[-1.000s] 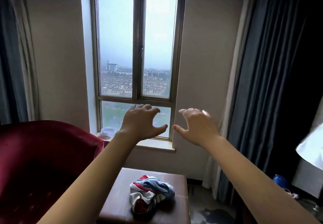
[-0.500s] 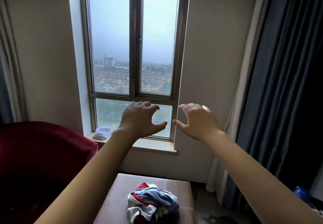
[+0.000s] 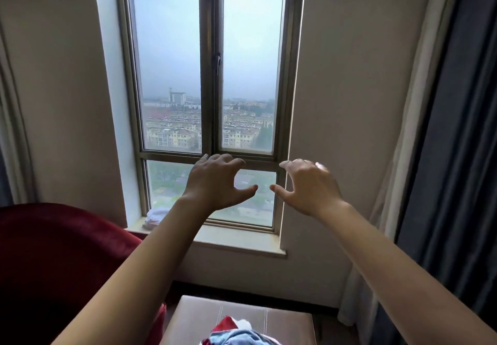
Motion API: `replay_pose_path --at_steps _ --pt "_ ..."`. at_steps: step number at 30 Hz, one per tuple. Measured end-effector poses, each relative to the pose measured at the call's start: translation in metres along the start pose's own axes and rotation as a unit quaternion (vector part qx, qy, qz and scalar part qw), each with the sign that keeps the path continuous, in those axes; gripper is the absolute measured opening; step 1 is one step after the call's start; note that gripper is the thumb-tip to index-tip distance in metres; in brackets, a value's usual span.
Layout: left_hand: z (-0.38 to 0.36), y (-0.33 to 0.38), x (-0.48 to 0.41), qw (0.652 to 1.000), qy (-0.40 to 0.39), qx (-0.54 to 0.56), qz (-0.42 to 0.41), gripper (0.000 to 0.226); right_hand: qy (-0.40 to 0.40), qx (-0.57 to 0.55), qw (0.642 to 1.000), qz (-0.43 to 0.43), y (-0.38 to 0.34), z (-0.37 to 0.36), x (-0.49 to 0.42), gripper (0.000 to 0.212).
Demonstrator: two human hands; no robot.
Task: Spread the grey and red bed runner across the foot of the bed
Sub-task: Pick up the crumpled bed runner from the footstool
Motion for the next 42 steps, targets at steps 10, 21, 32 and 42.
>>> replay_pose_path --at_steps 10,21,32,42 --pt "-0.057 -0.039 -0.084 1.0 0.003 0.007 -0.012 0.064 0.004 -0.02 1.0 0.005 0.017 -0.057 -0.084 0.061" --pt "-0.22 -0.077 -0.126 0.995 -0.076 0.056 -0.045 0.072 -0.082 -0.057 0.995 -0.029 0.03 -0.207 -0.124 0.063" --pt "-0.414 -0.067 -0.065 0.969 -0.231 0.092 -0.011 0.067 -0.224 -0.088 0.971 0.005 0.056 -0.394 -0.08 0.073" --pt "-0.582 -0.048 0.065 0.919 -0.379 0.103 0.043 0.063 -0.425 -0.091 0.899 0.048 0.059 -0.583 0.029 0.081"
Point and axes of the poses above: each hand's wrist, its own x-axis away from the middle knuckle, its own z-axis out of the back of the hand, y = z × x, the point moved 2 cm from there along -x, towards the middle knuckle, and after that the axes turned 11 degrees about -y, right-handed, at the moved point
